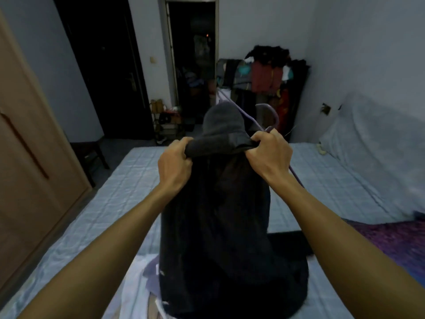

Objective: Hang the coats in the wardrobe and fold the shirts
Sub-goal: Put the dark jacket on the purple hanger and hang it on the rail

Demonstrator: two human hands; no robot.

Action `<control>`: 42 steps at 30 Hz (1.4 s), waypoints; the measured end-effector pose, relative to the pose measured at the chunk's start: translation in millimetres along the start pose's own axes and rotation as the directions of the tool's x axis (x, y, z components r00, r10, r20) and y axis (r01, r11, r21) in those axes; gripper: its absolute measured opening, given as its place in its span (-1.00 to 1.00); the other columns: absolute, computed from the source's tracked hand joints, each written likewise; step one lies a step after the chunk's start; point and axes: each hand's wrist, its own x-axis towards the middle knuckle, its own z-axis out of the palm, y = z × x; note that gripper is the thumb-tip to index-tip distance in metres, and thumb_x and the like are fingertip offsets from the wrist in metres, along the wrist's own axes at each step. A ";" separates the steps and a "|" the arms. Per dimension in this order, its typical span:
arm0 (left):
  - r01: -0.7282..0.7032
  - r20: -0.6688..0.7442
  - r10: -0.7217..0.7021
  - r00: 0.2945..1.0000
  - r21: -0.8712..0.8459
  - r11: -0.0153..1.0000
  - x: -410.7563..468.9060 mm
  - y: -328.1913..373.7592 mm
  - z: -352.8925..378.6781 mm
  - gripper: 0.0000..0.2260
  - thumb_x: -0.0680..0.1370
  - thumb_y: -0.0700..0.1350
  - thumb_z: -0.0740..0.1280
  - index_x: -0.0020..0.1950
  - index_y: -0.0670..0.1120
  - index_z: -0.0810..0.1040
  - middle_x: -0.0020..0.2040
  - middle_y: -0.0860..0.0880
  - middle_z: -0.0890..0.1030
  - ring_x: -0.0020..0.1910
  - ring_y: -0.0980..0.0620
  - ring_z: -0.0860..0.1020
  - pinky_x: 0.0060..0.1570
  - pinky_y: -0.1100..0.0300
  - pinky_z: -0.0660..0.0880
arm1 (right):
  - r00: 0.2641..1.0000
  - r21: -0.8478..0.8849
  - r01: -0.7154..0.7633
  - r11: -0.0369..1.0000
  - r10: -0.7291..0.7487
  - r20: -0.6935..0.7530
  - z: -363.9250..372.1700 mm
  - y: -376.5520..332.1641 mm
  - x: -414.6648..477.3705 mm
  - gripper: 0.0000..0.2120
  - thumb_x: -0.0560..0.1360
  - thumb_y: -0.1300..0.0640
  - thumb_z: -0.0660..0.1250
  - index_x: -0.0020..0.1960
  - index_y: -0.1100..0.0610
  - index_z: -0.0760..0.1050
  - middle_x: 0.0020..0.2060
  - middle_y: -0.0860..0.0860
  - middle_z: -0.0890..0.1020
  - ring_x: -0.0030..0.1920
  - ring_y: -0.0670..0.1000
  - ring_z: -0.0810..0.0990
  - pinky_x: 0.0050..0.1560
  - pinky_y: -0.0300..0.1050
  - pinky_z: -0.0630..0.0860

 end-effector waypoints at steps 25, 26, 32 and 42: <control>0.325 0.147 -0.349 0.925 0.166 0.931 7.2 9.8 -32.3 -0.81 0.38 -0.17 0.33 -0.07 0.00 0.65 -0.14 -0.07 0.64 -0.09 -0.12 0.58 -0.18 0.13 0.45 | 0.982 0.455 -0.040 0.889 -0.050 0.184 -56.5 22.8 -38.7 -0.42 0.62 0.11 0.14 0.52 -0.21 -0.05 -0.26 -0.02 0.53 -0.33 -0.04 0.47 -0.31 -0.14 0.40; 0.366 0.142 -0.392 0.909 0.179 0.913 3.6 1.9 -33.2 -0.82 0.38 -0.18 0.33 -0.06 -0.02 0.65 -0.13 -0.08 0.64 -0.08 -0.14 0.58 -0.18 0.13 0.43 | 0.981 0.471 -0.045 0.881 -0.050 0.186 -53.8 24.0 -42.4 -0.44 0.61 0.12 0.15 0.51 -0.18 0.02 -0.24 -0.08 0.55 -0.32 -0.10 0.47 -0.32 -0.20 0.41; 0.582 0.085 -0.604 0.792 0.194 0.790 -14.9 -42.7 -50.6 -0.83 0.35 -0.19 0.31 -0.09 -0.10 0.60 -0.16 -0.08 0.59 -0.07 -0.16 0.57 -0.12 0.10 0.48 | 0.969 0.511 -0.055 0.858 -0.077 0.234 -41.1 29.5 -62.3 -0.63 0.55 0.22 0.26 0.31 -0.06 0.47 -0.20 -0.15 0.65 -0.24 -0.13 0.55 -0.28 -0.45 0.41; 0.465 0.149 -0.495 0.856 0.197 0.863 -24.3 -64.3 -50.3 -0.88 0.35 -0.19 0.30 -0.17 -0.03 0.57 -0.29 0.00 0.56 -0.24 -0.04 0.51 -0.28 0.15 0.38 | 0.837 0.252 -0.031 0.967 -0.113 0.536 2.7 18.6 -94.8 -0.50 0.49 0.31 0.19 0.29 -0.15 0.46 -0.26 -0.16 0.64 -0.35 -0.29 0.50 -0.34 -0.39 0.30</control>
